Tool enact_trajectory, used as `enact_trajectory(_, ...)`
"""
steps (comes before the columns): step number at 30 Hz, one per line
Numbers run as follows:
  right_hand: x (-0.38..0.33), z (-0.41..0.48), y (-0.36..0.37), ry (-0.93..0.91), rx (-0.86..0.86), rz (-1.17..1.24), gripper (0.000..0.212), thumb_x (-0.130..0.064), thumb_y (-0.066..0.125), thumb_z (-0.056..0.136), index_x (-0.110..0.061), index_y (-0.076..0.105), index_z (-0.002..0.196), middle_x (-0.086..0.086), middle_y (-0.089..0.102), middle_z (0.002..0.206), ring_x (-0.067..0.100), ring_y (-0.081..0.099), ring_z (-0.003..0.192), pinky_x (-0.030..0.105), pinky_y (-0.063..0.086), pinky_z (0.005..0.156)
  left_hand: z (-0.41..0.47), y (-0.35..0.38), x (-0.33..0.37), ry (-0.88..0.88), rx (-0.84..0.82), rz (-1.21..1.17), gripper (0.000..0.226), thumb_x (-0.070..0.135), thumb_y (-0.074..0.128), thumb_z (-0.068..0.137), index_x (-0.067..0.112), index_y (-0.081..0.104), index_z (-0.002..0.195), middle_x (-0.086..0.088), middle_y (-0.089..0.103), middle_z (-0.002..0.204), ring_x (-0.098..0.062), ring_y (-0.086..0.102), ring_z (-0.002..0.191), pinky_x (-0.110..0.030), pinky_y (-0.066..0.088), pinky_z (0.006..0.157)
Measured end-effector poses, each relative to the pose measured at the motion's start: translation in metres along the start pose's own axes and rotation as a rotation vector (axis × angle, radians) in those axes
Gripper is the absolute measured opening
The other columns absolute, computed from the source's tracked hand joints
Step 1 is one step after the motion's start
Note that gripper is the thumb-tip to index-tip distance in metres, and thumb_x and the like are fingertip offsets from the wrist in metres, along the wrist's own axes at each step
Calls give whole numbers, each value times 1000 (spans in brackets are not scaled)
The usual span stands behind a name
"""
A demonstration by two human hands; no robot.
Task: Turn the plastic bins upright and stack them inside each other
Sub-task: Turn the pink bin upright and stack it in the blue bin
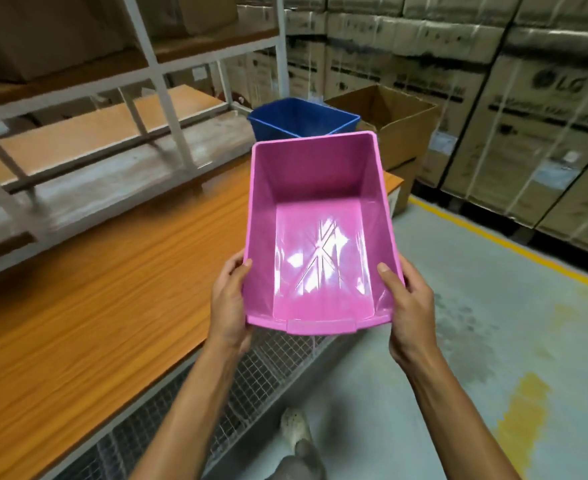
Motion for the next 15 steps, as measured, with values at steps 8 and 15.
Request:
enact_trajectory(8, -31, 113, -22, -82, 38, 26, 35, -8, 58, 96, -11, 62, 130, 0, 74, 106, 11, 74, 86, 21, 57, 67, 93, 97, 10, 78, -87, -58, 32, 25, 44, 104, 10, 62, 126, -6, 75, 103, -17, 74, 83, -34, 62, 67)
enact_trajectory(15, -64, 258, 19, -143, -58, 33, 37, -12, 59, 96, -15, 61, 132, 1, 74, 113, 16, 74, 93, 22, 57, 69, 212, 155, 57, 225, -36, -99, 30, 21, 46, 104, 7, 64, 123, -5, 74, 103, -14, 72, 86, -29, 60, 70)
Point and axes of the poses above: each hand's wrist, its own z-axis towards the middle knuckle, its own y-axis out of the palm, x = y × z, the point moved 9 cm from there along z, towards the middle knuckle
